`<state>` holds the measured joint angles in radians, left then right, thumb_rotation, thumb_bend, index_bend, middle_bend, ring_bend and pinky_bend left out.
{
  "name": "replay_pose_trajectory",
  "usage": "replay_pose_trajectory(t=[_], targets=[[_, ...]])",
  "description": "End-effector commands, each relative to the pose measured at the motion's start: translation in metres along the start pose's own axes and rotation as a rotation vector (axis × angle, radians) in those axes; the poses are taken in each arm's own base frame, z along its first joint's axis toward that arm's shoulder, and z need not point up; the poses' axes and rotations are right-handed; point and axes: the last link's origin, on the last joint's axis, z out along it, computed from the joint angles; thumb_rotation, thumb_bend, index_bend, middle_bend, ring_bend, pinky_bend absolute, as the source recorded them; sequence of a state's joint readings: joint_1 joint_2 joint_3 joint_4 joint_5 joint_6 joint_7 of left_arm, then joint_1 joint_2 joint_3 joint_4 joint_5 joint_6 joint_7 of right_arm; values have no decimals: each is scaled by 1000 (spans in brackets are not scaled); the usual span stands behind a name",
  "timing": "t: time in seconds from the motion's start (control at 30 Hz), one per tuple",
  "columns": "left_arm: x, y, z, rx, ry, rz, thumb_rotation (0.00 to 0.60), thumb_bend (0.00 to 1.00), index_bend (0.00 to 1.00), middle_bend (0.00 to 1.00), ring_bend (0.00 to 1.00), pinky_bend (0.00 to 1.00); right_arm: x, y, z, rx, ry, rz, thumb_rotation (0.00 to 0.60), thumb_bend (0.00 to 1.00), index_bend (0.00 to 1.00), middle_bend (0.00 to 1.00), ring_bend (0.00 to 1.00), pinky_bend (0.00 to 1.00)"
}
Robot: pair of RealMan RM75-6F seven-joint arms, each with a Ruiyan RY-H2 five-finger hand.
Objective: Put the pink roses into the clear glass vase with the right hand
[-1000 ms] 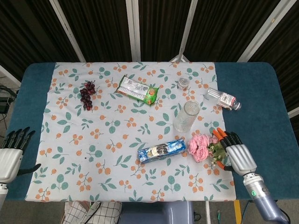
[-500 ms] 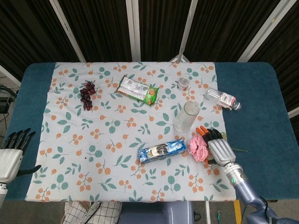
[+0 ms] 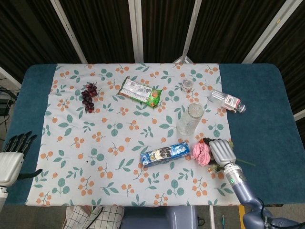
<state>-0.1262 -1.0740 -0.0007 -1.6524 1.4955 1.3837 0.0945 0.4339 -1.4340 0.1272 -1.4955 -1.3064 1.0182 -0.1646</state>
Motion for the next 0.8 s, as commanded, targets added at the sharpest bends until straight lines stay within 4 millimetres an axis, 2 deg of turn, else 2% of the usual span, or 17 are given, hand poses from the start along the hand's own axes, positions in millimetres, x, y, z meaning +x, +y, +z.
replay_pose_trajectory(t=[0.03, 0.13, 0.33, 0.47, 0.8], targets=[[0, 0, 0, 1, 0, -1, 600, 0, 0, 0, 0, 0, 5, -1, -1, 9, 33, 33, 600, 324, 466, 550, 574, 527], [0, 0, 0, 2, -4, -6, 600, 0, 0, 0, 0, 0, 12, -3, -4, 12, 65, 84, 600, 325, 466, 552, 575, 527], [0, 0, 0, 2, -5, -16, 600, 0, 0, 0, 0, 0, 44, -5, -11, 17, 158, 189, 600, 325, 466, 552, 575, 527], [0, 0, -1, 4, -5, -23, 600, 0, 0, 0, 0, 0, 77, -3, -16, 9, 244, 274, 600, 325, 466, 552, 575, 527], [0, 2, -1, 5, -6, -29, 600, 0, 0, 0, 0, 0, 192, 13, -24, -21, 610, 589, 600, 325, 466, 551, 575, 527]])
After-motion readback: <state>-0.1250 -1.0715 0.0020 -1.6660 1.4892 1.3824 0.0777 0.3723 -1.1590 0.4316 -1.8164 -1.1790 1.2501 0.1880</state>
